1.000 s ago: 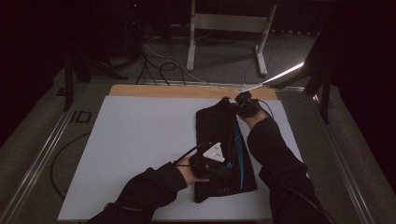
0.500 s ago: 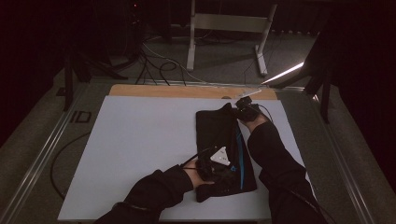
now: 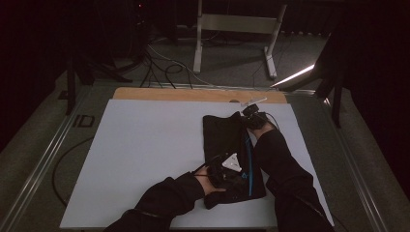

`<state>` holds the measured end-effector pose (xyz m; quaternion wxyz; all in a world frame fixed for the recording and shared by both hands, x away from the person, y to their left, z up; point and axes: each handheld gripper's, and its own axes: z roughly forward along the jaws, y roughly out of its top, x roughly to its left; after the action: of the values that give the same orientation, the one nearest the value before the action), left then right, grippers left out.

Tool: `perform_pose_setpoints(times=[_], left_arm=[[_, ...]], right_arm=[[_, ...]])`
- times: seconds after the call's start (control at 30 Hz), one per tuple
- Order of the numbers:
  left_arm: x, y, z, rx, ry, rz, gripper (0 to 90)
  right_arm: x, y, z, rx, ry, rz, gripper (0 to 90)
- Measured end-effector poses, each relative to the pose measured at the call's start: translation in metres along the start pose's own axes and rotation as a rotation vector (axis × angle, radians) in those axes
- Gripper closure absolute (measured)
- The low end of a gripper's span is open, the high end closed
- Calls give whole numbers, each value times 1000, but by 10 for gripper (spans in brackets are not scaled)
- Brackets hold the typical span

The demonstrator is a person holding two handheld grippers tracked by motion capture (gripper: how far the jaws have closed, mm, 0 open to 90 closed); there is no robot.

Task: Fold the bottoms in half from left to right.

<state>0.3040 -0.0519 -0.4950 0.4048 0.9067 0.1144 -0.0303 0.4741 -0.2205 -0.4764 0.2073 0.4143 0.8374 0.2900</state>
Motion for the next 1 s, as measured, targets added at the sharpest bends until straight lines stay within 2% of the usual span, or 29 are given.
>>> perform_pose_setpoints(times=[0.07, 0.13, 0.17, 0.3, 0.4, 0.53, 0.57, 0.67, 0.73, 0.83, 0.9, 1.0], left_arm=[[1, 0, 2, -3, -10, -9, 828], [1, 0, 2, -1, -18, -3, 754], [1, 0, 2, 5, -30, -4, 754], [-6, 1, -6, -20, 1, 30, 488], [-7, 0, -13, -6, -18, 30, 339], [-7, -4, -23, -21, -29, 19, 219], [-6, -6, -26, -23, -44, 17, 181], [-5, -11, -35, -34, -51, 10, 64], [-3, -15, -42, -34, -55, 2, 3], [-1, -20, -54, -55, -45, -14, 0], [0, -23, -62, -86, -46, -24, 0], [1, -27, -72, -117, -41, -44, 0]], right_arm=[[0, 0, 1, 0, 2, 14, 884], [0, 0, 1, 4, 7, 21, 878], [0, 0, 1, 10, 12, 21, 865], [2, -1, -2, 30, 24, 37, 642], [3, -1, -8, 32, 42, 43, 482], [6, 0, -16, 26, 56, 45, 326], [6, 1, -19, 25, 59, 53, 283], [7, 0, -27, 1, 102, 71, 126], [8, -1, -33, -18, 124, 77, 108], [8, -4, -41, -30, 136, 85, 94], [8, -7, -47, -51, 131, 108, 94], [7, -13, -52, -55, 117, 110, 94]])
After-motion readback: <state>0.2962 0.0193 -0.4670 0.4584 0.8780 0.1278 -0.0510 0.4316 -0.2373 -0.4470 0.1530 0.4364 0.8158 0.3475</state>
